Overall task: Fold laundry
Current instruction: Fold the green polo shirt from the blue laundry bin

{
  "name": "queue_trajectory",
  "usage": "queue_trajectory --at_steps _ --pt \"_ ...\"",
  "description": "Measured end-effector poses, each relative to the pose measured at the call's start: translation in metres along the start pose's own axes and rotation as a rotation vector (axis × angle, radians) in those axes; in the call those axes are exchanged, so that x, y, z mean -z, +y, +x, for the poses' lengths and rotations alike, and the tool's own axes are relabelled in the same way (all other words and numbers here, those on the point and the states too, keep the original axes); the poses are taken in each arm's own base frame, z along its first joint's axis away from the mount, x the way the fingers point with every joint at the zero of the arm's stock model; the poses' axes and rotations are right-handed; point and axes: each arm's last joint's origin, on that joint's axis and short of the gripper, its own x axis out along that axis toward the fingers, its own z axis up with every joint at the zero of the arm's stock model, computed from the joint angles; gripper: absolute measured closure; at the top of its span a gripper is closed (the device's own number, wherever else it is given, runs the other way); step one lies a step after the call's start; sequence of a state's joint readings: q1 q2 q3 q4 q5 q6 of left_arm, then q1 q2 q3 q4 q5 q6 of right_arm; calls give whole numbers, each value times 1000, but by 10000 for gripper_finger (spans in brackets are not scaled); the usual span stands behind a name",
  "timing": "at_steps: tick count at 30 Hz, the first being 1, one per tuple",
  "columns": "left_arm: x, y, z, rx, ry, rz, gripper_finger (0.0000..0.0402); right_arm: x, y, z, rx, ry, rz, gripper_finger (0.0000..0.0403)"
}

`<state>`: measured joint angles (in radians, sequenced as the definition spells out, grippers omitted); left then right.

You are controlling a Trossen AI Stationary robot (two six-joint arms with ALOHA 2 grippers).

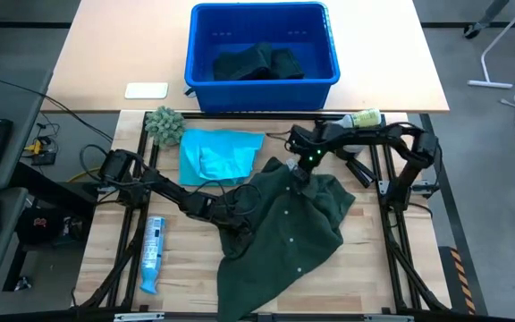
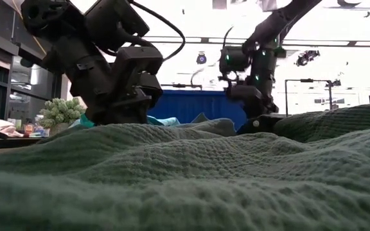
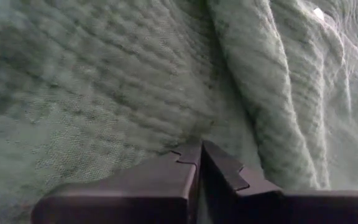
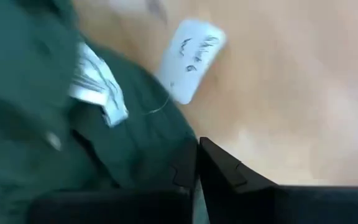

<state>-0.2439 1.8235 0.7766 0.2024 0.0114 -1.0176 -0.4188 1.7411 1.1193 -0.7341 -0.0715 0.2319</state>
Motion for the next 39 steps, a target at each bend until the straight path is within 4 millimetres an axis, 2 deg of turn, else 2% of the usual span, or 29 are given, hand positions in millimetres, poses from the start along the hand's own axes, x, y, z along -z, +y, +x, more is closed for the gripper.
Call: queue_trajectory --at_steps 6,15,21,26,29,33,36,39 --pt "-20 -6 -25 -18 -145 32 402 -17 -8 -22 47 -78 24 403" --pt "-59 1 -69 -101 -335 92 402 -33 -12 -47 293 -162 -35 403" --pt "-72 17 -75 -172 -339 66 402 -30 -14 -49 355 -147 10 403" --pt "-71 21 -74 -148 -259 98 402 -16 -13 -69 330 -100 -36 403" --pt "-74 17 -75 -104 -271 111 402 -1 -12 -91 283 -73 -56 403" --pt "-80 7 -76 -3 -315 216 402 26 -7 -122 159 -65 13 403" --pt "-83 5 -72 -24 -261 286 402 49 6 -142 28 -90 101 403" --pt "-86 1 -67 -50 -230 351 402 75 30 -159 -110 -91 161 403"
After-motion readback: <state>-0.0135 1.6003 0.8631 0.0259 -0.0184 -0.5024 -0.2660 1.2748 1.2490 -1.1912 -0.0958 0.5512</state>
